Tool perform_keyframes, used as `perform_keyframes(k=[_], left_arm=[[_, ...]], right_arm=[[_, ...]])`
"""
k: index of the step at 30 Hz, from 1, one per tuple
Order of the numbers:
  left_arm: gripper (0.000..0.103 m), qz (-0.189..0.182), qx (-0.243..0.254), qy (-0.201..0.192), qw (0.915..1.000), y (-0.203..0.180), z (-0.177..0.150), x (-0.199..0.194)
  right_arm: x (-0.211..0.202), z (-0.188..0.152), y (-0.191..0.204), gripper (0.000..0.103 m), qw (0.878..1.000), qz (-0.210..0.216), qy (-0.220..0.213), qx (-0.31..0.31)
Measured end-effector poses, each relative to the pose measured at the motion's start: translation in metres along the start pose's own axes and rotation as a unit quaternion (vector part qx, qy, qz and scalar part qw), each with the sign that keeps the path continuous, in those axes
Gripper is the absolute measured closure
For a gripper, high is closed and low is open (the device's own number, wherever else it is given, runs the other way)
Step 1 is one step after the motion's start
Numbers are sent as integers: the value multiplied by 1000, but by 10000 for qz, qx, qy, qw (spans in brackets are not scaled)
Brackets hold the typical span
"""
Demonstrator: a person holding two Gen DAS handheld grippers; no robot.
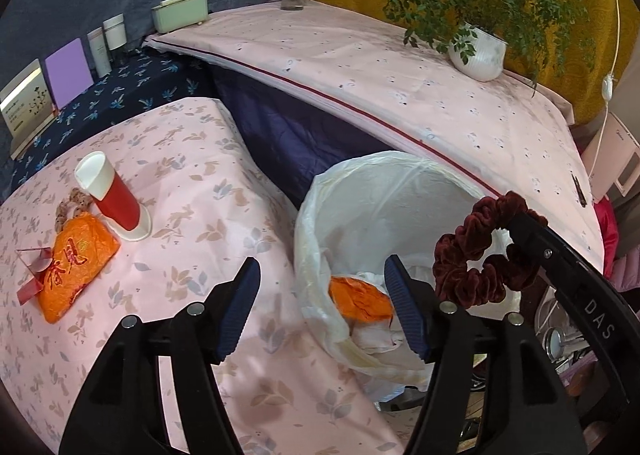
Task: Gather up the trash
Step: 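Carry the scrunchie and orange bag into the wastebasket and open both grippers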
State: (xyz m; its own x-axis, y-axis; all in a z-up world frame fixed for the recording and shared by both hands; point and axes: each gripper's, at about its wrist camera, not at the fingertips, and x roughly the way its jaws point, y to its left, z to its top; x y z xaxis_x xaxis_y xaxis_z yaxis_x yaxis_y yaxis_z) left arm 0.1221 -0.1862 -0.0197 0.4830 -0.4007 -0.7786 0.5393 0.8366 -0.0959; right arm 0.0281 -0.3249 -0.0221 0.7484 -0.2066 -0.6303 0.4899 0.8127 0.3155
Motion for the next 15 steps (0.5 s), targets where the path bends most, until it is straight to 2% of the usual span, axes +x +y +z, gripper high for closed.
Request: perform_keyframes(k=[3,5,15], left_arm=[[31,147,-40,-65,9999,6,-1,-2],[27,259,-97,-142,9995,11,-3,-5],[23,497,-286,-260,9980,35,-13,-23]], right_arm=[[2,-1,5,72,10000,50,22,10],[0,-1,9,61,10000,32,-26,-18],[-11,-8,36,60,9996,135,-23,-265]])
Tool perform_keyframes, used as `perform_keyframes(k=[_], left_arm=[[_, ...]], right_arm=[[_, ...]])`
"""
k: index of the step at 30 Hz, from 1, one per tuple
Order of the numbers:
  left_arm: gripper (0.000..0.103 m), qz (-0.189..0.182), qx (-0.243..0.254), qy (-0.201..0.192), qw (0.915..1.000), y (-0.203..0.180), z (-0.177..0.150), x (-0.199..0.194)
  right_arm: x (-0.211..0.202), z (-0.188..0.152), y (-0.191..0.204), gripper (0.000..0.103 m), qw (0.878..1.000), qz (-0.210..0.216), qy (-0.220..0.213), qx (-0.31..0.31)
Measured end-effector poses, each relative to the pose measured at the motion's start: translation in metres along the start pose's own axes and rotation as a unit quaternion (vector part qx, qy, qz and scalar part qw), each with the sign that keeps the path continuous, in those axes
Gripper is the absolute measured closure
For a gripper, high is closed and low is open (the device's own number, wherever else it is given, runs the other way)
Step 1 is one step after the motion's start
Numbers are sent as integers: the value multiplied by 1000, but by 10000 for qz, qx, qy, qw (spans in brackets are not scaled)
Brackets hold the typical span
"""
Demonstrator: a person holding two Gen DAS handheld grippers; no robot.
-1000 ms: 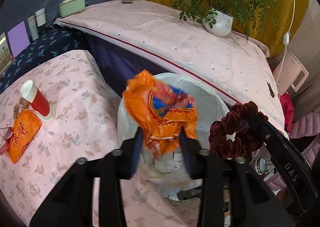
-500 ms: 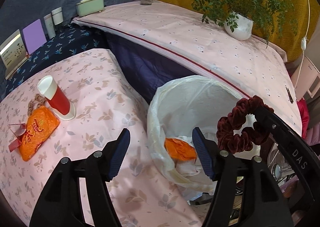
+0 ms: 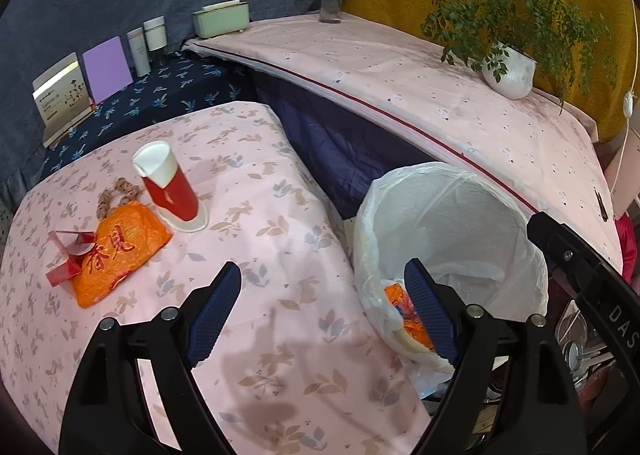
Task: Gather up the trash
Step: 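Carry the scrunchie and orange bag into the wastebasket and open both grippers, then move both grippers back over the red envelope and orange bag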
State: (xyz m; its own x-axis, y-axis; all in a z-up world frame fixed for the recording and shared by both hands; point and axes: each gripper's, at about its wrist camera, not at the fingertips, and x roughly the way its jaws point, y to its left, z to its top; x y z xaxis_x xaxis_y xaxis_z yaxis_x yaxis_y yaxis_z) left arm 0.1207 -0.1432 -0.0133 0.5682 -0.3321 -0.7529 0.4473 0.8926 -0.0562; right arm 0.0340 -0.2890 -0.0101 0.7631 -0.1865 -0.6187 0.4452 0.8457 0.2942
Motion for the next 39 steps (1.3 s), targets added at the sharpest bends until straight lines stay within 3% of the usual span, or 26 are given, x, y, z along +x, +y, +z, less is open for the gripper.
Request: perform_keyframes(k=[11,15,22,39], left_arm=[[23,179,-348,-92,9992,37,-12,-24],[16,275,-506,-146,9982,52,-16,-33],[15,437,-771,-136,9960,82,-25,-42],[11,838,-1691,22,9820,173,-55,-52]], right_arm=[[-15,-11,33,56,9995,144,9,-272],[-19,-15,47,56,9990,214,17,-383],[-22,-24,73,50,9978,365,72,-546],[-11,-49,136,50,9916,704,352,-1030]])
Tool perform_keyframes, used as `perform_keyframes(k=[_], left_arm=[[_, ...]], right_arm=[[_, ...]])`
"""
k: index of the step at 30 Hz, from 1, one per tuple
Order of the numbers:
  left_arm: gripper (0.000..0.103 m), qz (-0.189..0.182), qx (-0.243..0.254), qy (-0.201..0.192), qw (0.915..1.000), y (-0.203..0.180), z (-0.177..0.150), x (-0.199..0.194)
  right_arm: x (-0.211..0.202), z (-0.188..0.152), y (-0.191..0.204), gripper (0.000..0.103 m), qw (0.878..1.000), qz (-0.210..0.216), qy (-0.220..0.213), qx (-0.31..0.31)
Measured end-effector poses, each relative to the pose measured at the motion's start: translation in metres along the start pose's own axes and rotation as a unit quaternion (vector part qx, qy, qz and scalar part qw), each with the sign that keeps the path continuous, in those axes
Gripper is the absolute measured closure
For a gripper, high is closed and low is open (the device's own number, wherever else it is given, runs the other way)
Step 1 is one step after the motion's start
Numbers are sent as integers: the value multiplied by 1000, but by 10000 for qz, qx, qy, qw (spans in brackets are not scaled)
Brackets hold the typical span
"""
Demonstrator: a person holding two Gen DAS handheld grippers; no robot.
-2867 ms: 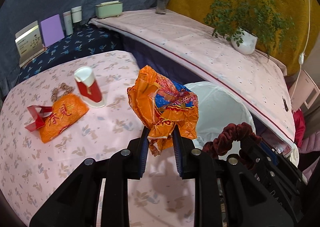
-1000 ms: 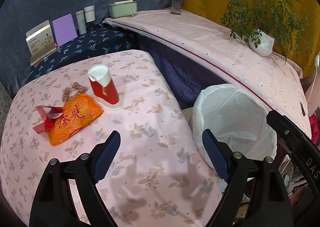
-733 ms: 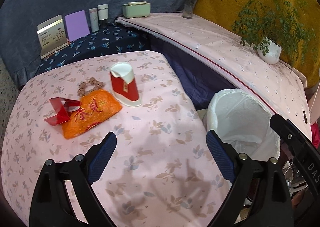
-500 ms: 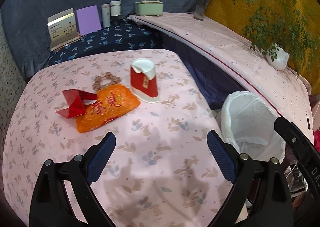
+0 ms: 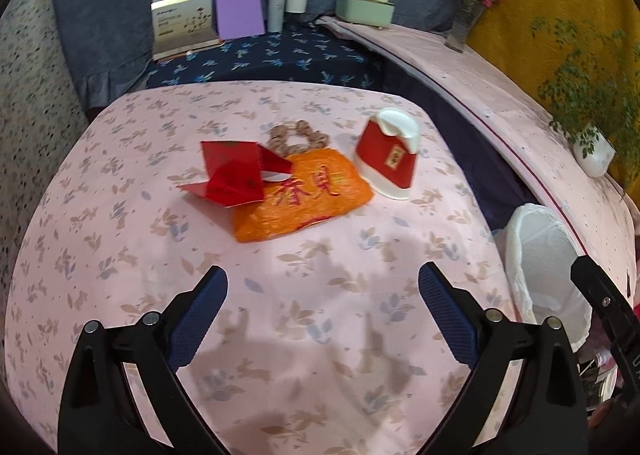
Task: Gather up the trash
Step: 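Move both grippers back over the red envelope and orange bag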
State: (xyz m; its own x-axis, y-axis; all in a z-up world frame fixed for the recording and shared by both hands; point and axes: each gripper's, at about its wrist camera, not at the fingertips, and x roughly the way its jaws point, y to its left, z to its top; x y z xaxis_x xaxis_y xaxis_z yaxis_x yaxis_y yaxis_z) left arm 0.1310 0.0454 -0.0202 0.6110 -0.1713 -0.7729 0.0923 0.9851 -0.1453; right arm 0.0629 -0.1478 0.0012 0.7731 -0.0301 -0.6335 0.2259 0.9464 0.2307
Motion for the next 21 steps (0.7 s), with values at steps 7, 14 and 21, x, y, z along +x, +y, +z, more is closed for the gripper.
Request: perform_keyframes(k=[7,14,21], left_arm=[[11,172,-430,90,9989,42,6,8],[11,-132,-1115,264,9933,83,16,24],[12,-192,-1514,399,9875,106,36,47]], right_arm=[[17,-5,27,50,9996,135,168,-189],[38,-10,50,50,9985,251,342,-335],[62,-13,68,50,9971,321,531,-432]])
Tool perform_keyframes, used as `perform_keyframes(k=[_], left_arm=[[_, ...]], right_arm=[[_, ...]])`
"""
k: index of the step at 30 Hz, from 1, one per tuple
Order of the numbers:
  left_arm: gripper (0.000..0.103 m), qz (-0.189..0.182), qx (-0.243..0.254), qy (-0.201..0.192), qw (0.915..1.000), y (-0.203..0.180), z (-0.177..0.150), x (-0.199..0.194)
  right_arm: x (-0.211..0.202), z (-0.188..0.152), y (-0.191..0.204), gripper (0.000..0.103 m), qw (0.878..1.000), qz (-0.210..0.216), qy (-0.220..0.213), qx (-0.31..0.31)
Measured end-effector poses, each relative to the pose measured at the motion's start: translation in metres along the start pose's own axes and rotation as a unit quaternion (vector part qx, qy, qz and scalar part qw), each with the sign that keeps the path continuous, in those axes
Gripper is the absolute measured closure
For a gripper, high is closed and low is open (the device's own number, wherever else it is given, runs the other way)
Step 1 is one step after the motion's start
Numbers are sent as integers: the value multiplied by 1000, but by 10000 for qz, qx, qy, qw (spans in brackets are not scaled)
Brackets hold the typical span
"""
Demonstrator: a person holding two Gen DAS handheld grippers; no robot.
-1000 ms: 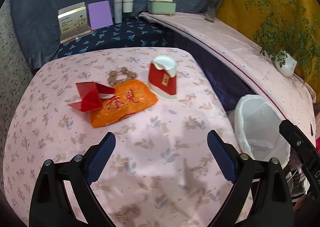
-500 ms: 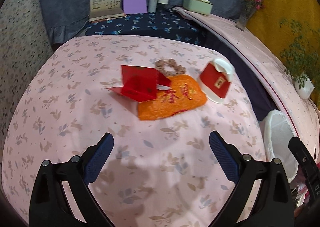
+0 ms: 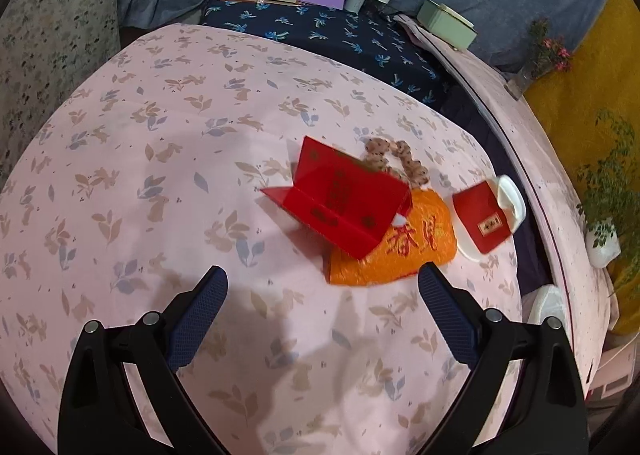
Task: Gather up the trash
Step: 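Move both grippers back over the red envelope and orange bag, then grasp the red envelope with the left gripper while the right grasps the orange printed bag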
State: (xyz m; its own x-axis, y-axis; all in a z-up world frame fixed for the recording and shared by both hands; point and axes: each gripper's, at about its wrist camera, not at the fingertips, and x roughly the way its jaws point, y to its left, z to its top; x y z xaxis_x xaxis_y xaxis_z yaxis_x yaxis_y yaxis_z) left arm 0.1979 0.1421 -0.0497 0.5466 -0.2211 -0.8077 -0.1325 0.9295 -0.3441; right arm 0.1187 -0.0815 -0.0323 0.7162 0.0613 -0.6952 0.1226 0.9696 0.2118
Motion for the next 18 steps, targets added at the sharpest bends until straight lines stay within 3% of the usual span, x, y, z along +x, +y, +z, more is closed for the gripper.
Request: perform_keyframes(k=[2,8,11,13,16,18], left_arm=[[14,36,-18,21,10000,1,7,8],[42,-148,-73,358,9992,2,20,36],[63,-220,-3,425,9989,0,24,44],[86,-292,85,485,9984,-2,26,47],[99,-276,247,351,9987,-3,27,43],[103,-167,414,192,9988,-4,29,36]], right_arm=[[7,2,4,50,10000,14,43,-19],[30,8,15,50,9998,82,170,-64],[43,8,22,50,9995,132,252,-97],[51,8,27,50,9993,172,317,-117],[65,7,34,50,9986,253,450,-100],[73,7,39,50,9982,299,512,-74]])
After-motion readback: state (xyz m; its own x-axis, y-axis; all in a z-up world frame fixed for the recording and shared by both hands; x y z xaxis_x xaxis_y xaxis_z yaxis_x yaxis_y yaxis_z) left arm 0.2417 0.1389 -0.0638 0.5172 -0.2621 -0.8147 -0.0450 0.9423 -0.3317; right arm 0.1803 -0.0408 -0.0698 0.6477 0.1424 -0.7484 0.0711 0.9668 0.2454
